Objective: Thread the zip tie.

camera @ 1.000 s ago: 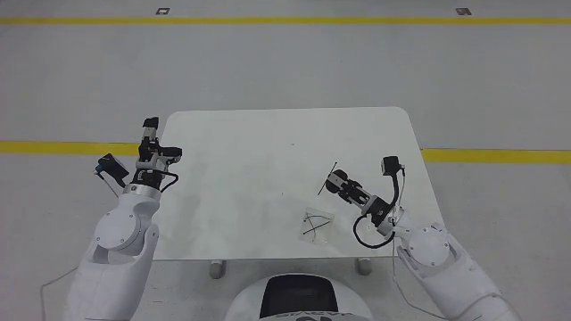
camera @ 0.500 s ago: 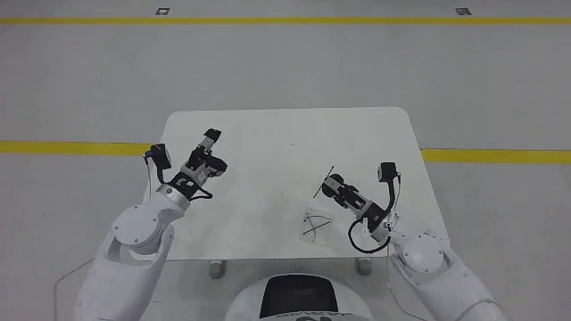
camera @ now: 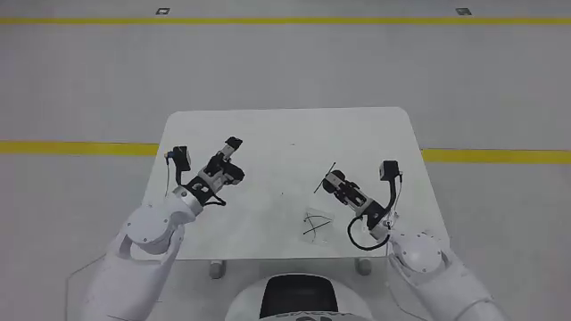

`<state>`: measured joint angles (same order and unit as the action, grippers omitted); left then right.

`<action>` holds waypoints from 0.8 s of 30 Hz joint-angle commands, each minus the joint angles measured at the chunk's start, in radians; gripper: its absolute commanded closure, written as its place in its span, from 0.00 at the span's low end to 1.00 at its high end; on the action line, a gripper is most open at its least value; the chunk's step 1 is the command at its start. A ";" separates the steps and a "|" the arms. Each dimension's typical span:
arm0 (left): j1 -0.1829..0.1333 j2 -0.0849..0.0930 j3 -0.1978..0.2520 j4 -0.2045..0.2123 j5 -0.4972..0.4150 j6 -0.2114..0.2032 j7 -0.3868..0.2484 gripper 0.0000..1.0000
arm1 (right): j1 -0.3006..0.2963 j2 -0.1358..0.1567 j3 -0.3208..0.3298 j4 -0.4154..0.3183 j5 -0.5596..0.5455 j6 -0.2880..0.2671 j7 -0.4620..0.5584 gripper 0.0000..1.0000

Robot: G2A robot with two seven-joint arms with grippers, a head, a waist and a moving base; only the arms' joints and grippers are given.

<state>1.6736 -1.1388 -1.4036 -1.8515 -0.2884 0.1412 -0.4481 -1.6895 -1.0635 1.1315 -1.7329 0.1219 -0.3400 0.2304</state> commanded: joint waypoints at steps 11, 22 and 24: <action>-0.107 -0.011 0.156 0.053 0.069 0.049 -0.018 0.00 | -0.022 -0.011 0.017 0.005 -0.002 0.000 -0.015 1.00; -0.101 -0.015 0.178 0.055 0.043 0.024 -0.002 0.00 | -0.020 -0.016 0.010 0.000 0.020 0.000 -0.028 1.00; -0.103 -0.017 0.196 0.057 0.021 0.000 -0.014 0.00 | -0.017 -0.021 0.002 -0.007 0.030 0.000 -0.043 1.00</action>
<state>1.5719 -1.1547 -1.2190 -1.7957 -0.2525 0.1576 -0.4552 -1.7081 -1.0816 1.1386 -1.7360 0.1457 -0.3400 0.1950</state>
